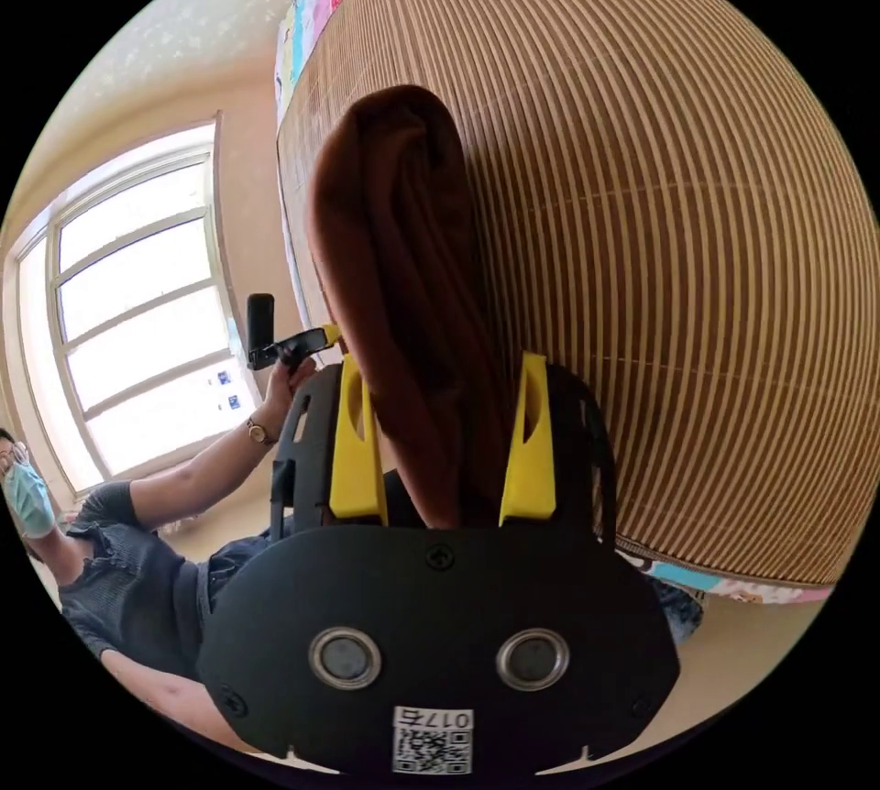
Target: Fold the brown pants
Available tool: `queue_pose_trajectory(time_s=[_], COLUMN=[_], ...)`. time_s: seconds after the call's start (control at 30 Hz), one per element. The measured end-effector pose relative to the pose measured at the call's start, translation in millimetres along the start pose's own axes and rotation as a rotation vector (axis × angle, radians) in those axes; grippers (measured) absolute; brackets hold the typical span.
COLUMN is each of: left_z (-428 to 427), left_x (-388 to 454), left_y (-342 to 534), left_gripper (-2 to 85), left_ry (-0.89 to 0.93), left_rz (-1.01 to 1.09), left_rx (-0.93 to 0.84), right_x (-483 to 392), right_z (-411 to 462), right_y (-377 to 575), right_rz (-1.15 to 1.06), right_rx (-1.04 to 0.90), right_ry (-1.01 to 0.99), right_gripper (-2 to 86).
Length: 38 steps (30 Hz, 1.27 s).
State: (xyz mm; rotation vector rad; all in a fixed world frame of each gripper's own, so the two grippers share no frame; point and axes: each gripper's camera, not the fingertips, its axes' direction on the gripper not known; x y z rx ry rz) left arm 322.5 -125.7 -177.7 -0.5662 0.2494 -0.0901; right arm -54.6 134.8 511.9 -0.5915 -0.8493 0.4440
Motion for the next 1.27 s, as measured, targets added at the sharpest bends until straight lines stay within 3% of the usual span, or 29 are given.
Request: queue_pose_trajectory(time_s=[0.2, 0.37, 0.6, 0.7, 0.8, 0.9, 0.97, 1.13, 1.2, 1.27], left_z=[-6, -83, -248, -275, -272, -246, -219, -94, -56, -24], left_x=[-38, -76, -172, -233, -294, -305, -294, -231, -197, -157], left_y=[6, 55, 124, 139, 178, 212, 218, 173, 152, 129], left_gripper=[6.9, 6.5, 6.9, 8.8, 10.4, 9.7, 7.7, 0.4, -0.5, -0.8], left_ry=[0.12, -0.002, -0.211, -0.324, -0.301, -0.212, -0.253, -0.236, -0.254, -0.268], left_rz=[-0.079, -0.061, -0.146, -0.345, -0.626, -0.616, -0.564, -0.201, -0.058, 0.115], left_rx=[0.03, 0.133, 0.462, 0.545, 0.665, 0.805, 0.802, 0.565, 0.51, 0.458], right_x=[-9, -120, -263, -287, -298, -309, -310, -344, -379, -432], right_z=[55, 170, 357, 420, 437, 418, 377, 265, 221, 165], right_y=[11, 14, -17, -29, -22, 4, 38, 134, 180, 253], right_rz=[0.049, -0.116, -0.196, -0.083, -0.081, -0.238, -0.289, -0.317, -0.301, -0.168], right_rx=[0.002, -0.12, -0.161, -0.152, -0.167, -0.207, -0.204, -0.066, 0.077, 0.418], right_ry=[-0.186, -0.193, -0.286, -0.186, -0.026, 0.057, 0.242, 0.814, 1.046, 1.413], right_gripper=[15.0, 10.4, 10.1, 11.0, 7.3, 2.9, 1.5, 0.6, 0.5, 0.4])
